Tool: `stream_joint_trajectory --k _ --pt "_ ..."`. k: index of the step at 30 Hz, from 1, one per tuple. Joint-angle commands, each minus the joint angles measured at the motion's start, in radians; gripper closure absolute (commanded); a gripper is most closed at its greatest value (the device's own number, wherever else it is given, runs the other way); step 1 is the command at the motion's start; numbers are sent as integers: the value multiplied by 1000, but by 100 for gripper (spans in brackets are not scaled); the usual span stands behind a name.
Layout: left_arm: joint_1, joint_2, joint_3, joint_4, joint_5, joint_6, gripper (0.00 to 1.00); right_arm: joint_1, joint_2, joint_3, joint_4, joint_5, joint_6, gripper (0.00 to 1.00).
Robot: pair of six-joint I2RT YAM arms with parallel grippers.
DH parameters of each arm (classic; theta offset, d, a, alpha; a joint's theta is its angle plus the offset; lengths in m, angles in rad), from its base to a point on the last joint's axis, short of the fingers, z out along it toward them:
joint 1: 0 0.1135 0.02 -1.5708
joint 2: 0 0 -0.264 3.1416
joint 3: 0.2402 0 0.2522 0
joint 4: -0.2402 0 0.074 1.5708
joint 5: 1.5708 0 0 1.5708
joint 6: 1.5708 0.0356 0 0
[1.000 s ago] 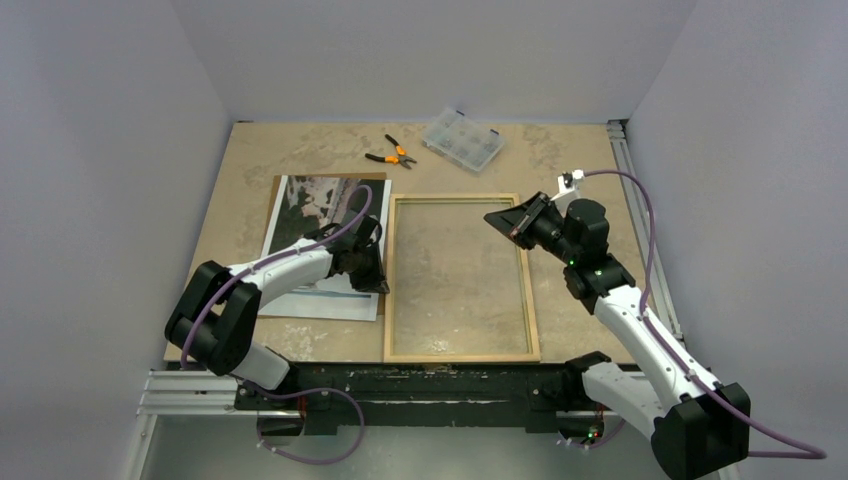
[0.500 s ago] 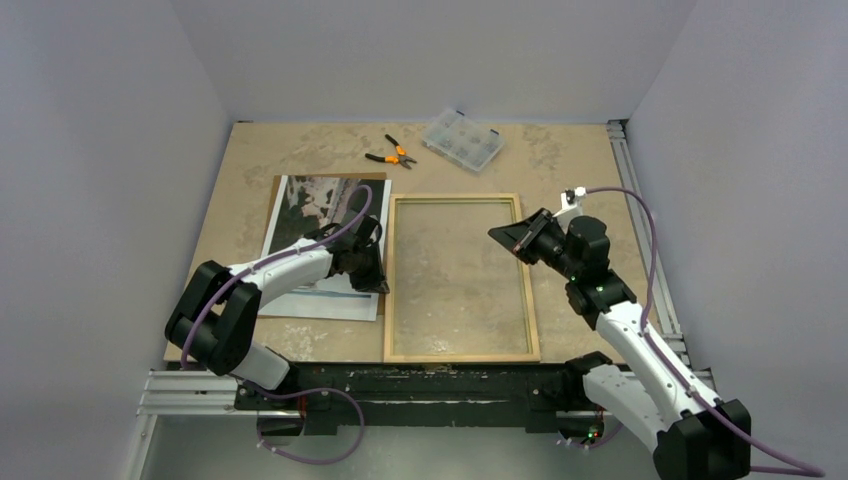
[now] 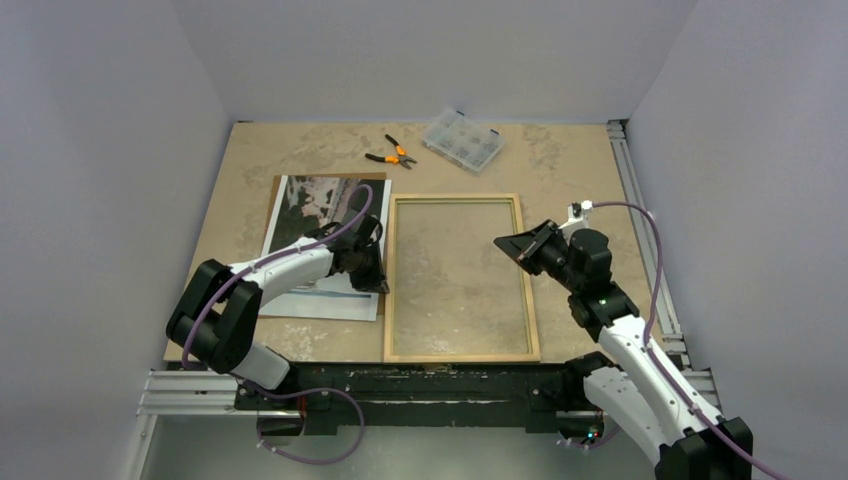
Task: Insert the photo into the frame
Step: Place the photo frame item in the photo frame.
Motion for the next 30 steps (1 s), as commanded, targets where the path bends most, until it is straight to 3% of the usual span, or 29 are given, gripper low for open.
stream_joint_trajectory --k 1,30 --pt "-3 48 -10 9 -75 22 98 4 -25 -15 18 40 13 100" --pt "-2 73 -11 13 -69 27 100 4 -53 -100 379 84 -41 100"
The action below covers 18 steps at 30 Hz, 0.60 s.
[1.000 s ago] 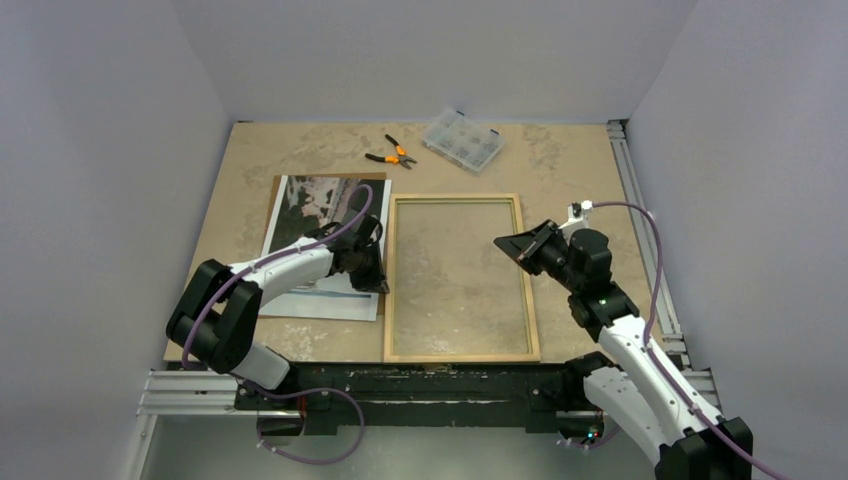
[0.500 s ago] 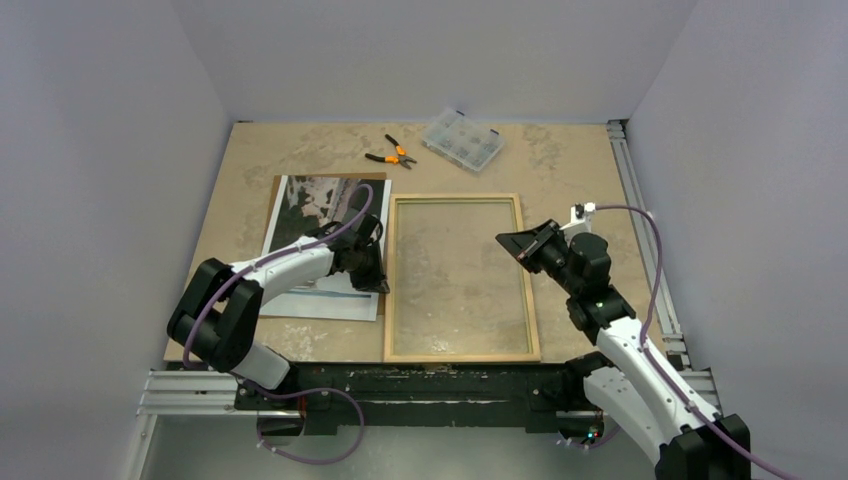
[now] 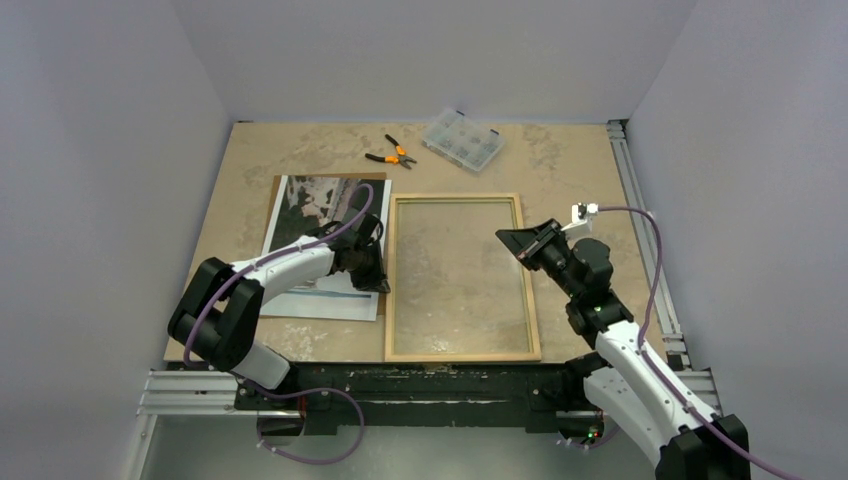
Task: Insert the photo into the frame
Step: Place the photo frame item in the photo frame.
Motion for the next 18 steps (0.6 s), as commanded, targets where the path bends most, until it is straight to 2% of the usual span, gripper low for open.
stream_joint_trajectory --k 1,12,18 --pt "-3 60 -20 15 -76 28 100 3 -42 0 129 39 -24 100" --pt "-2 72 -21 16 -72 31 100 3 18 -37 155 12 -17 100" --pt "-3 74 -18 13 -71 35 100 3 -3 -19 -10 -23 -108 100"
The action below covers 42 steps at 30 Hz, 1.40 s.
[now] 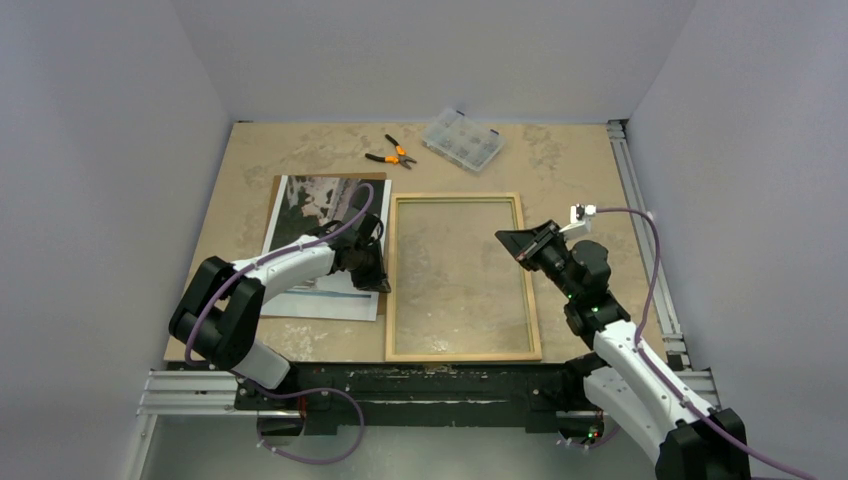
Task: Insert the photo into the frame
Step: Place the photo frame item in the photo frame.
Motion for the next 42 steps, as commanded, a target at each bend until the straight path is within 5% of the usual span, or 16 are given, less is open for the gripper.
stream_joint_trajectory --k 1,15,21,27,30,35,42 --pt "-4 66 -24 10 -79 35 100 2 -39 10 -76 -16 -78 97" --pt "-3 79 -22 9 -79 41 100 1 84 125 -141 -189 -193 55" --pt "-3 79 -23 5 -81 42 100 1 228 186 -105 -296 -215 57" --pt "-3 75 -22 -5 -87 47 100 0 251 223 -154 -297 -219 90" --pt "-4 70 -21 -10 -93 47 100 0 216 241 -223 -259 -239 97" --pt "-3 71 -17 -10 -90 45 100 1 164 272 -309 -207 -267 97" --pt "-4 77 -16 -8 -88 46 100 1 170 302 -364 -218 -293 79"
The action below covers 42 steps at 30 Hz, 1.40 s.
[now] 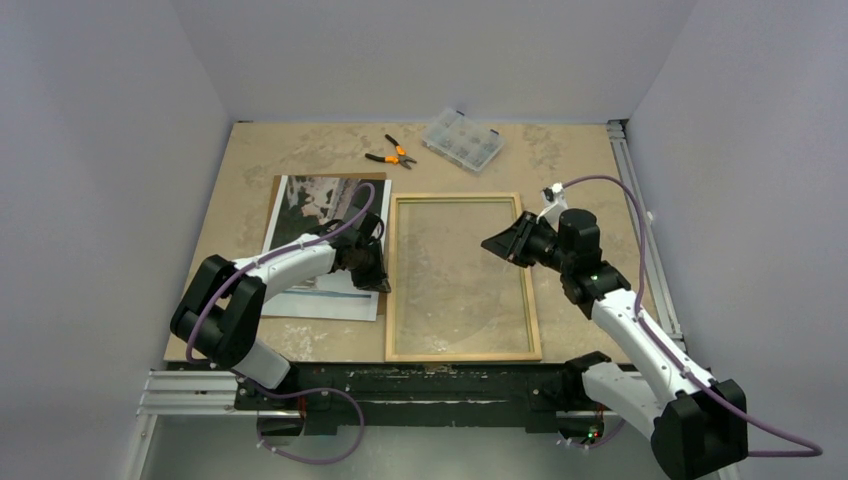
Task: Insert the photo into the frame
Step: Place the photo frame item in the photo frame.
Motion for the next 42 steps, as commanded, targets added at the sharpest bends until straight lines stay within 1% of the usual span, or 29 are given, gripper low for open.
stream_joint_trajectory --k 1,6,7,9,13,15,20,22,24,25,26,32,39,42 --pt "-3 68 -29 5 -90 36 100 2 -2 61 -33 3 -44 73" --pt "-4 69 -27 7 -89 37 100 2 -5 93 -46 -32 -40 39" --pt "-3 70 -27 7 -89 35 100 2 -5 102 -49 -44 -38 35" --pt "-3 71 -27 7 -87 37 100 1 2 122 -58 -73 -37 30" --pt "-3 75 -23 7 -86 39 100 1 37 184 -113 -113 -55 29" --pt "-3 78 -22 7 -86 39 100 2 61 211 -158 -104 -82 29" --pt "-4 79 -23 5 -87 43 100 1 146 234 -195 -93 -133 34" --pt "-3 79 -24 4 -89 44 100 1 183 246 -213 -98 -152 37" --pt "-3 79 -23 3 -89 45 100 1 210 255 -218 -110 -159 47" --pt "-4 79 -23 3 -87 45 100 0 220 264 -228 -116 -167 50" --pt "-4 79 -24 1 -87 46 100 -1 224 275 -245 -117 -175 50" --pt "-5 77 -23 -2 -89 49 100 -10 223 364 -347 -119 -211 49" --pt "-5 80 -22 -2 -89 49 100 -12 280 487 -466 -163 -271 38" --pt "-6 78 -22 -3 -89 49 100 -15 318 522 -498 -146 -293 37"
